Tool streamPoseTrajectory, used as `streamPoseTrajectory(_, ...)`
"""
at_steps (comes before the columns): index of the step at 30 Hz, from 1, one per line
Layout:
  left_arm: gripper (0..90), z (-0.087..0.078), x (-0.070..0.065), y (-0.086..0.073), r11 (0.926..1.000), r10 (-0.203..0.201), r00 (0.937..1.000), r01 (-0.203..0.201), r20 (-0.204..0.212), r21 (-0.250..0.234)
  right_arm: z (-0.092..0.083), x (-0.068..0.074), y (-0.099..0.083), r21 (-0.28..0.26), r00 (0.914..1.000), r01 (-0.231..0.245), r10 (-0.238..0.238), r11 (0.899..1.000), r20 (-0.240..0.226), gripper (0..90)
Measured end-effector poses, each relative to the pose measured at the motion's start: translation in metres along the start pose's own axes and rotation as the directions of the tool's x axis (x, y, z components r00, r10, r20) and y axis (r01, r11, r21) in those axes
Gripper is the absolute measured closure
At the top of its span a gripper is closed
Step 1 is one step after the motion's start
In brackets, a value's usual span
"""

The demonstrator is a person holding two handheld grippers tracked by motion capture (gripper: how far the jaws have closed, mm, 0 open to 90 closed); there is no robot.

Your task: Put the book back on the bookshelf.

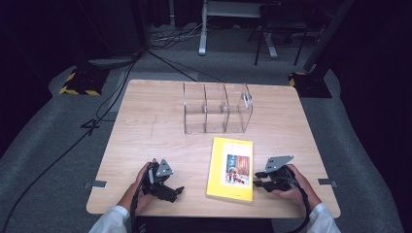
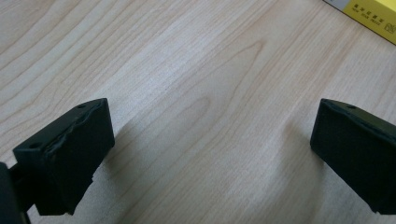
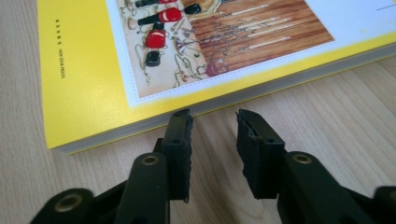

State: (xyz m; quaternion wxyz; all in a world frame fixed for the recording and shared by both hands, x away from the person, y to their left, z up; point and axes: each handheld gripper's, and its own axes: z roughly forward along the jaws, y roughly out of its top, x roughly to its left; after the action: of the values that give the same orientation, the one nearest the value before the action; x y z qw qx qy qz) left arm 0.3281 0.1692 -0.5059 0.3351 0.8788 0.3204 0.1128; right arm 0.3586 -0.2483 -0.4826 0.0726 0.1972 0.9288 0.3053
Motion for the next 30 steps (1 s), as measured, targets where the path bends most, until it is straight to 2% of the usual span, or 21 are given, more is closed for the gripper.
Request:
streamPoseTrajectory(1,0.2,0.000,0.000,0.000,1.0000,0.000,1.0000,0.000,0.000,0.000,0.000,0.000,0.003,0.019,0.9998,0.013,-0.013,1.000,-0.012,70.6)
streamPoseTrajectory(4,0.1,0.000,0.000,0.000,1.0000,0.000,1.0000,0.000,0.000,0.000,0.000,-0.001,0.008,0.061,0.9992,0.031,-0.030,0.998,-0.027,70.0)
streamPoseTrajectory(7,0.1,0.000,0.000,0.000,1.0000,0.000,1.0000,0.000,0.000,0.000,0.001,-0.004,0.010,0.065,0.9989,0.037,-0.035,0.997,-0.030,69.4)
streamPoseTrajectory(10,0.1,0.000,0.000,0.000,1.0000,0.000,1.0000,0.000,0.000,0.000,0.003,-0.005,0.010,0.048,0.9990,0.040,-0.039,0.998,-0.021,72.2)
streamPoseTrajectory(12,0.1,0.000,0.000,0.000,1.0000,0.000,1.0000,0.000,0.000,0.000,0.003,-0.005,0.009,0.027,0.9979,0.061,-0.060,0.998,-0.024,74.6)
streamPoseTrajectory(14,0.1,0.000,0.000,0.000,1.0000,0.001,1.0000,-0.001,0.001,0.000,0.004,-0.005,0.007,-0.001,0.9986,0.041,-0.041,0.999,-0.032,76.8)
streamPoseTrajectory(18,0.2,0.000,0.000,0.000,1.0000,-0.002,1.0000,0.002,-0.001,0.001,0.006,-0.003,0.008,-0.009,0.9978,0.055,-0.056,0.998,-0.035,77.1)
streamPoseTrajectory(22,0.2,-0.001,-0.003,-0.001,1.0000,-0.005,1.0000,0.005,-0.003,0.000,0.009,0.000,0.010,-0.041,0.9978,0.048,-0.050,0.998,-0.044,77.8)
streamPoseTrajectory(24,0.2,-0.001,-0.004,-0.001,1.0000,-0.002,1.0000,0.002,0.000,0.000,0.008,0.000,0.012,-0.063,0.9976,0.050,-0.053,0.997,-0.043,78.3)
streamPoseTrajectory(25,0.2,-0.001,-0.006,-0.002,1.0000,0.000,1.0000,0.000,0.004,-0.001,0.008,0.000,0.015,-0.088,0.9966,0.050,-0.055,0.995,-0.060,78.5)
streamPoseTrajectory(30,0.4,0.000,-0.010,0.000,0.9998,0.021,0.9996,-0.021,0.019,0.002,0.009,0.003,0.022,-0.129,0.9956,0.060,-0.069,0.990,-0.064,78.3)
